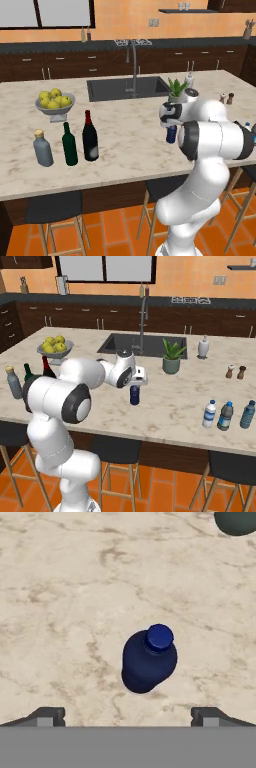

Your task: Move the plastic bottles in the middle to the plastics group, and the glass bottles in the middle to the glass group.

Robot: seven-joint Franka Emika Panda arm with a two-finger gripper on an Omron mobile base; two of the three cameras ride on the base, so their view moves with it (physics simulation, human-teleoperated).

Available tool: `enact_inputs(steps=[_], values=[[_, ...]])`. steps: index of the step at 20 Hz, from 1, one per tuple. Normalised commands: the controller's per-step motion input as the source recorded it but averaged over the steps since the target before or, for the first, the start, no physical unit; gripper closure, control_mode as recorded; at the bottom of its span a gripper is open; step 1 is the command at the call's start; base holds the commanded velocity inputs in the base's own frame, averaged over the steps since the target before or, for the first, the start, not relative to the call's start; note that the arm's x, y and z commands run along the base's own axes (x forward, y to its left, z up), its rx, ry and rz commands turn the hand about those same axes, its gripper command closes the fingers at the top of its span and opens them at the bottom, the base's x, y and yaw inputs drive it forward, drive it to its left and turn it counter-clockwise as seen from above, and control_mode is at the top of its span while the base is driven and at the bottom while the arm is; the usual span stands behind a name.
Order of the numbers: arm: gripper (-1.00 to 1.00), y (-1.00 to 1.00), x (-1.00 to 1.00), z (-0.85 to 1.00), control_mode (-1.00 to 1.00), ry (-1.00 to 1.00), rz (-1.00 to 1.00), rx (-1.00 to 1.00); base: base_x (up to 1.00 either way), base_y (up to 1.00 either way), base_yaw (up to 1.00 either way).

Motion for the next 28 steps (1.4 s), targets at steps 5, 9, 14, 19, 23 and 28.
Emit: enact_inputs(steps=[5, 9, 14, 19, 23, 28], values=[[-1.0, -0.07, 0.25, -0.05, -1.0, 0.05, -0.13, -0.01, 0.0, 0.0, 0.0], [-1.0, 0.0, 0.24, -0.19, -1.0, 0.07, 0.0, 0.0, 0.0, 0.0, 0.0], [-1.0, -0.1, 0.13, -0.26, -1.0, 0.01, -0.01, 0.0, 0.0, 0.0, 0.0], [-1.0, -0.1, 0.03, -0.19, -1.0, 0.0, -0.02, 0.0, 0.0, 0.0, 0.0], [-1.0, 0.0, 0.0, -0.24, -1.0, 0.0, 0.0, 0.0, 0.0, 0.0, 0.0], [-1.0, 0.0, 0.0, -0.07, -1.0, 0.0, 0.0, 0.0, 0.0, 0.0, 0.0]])
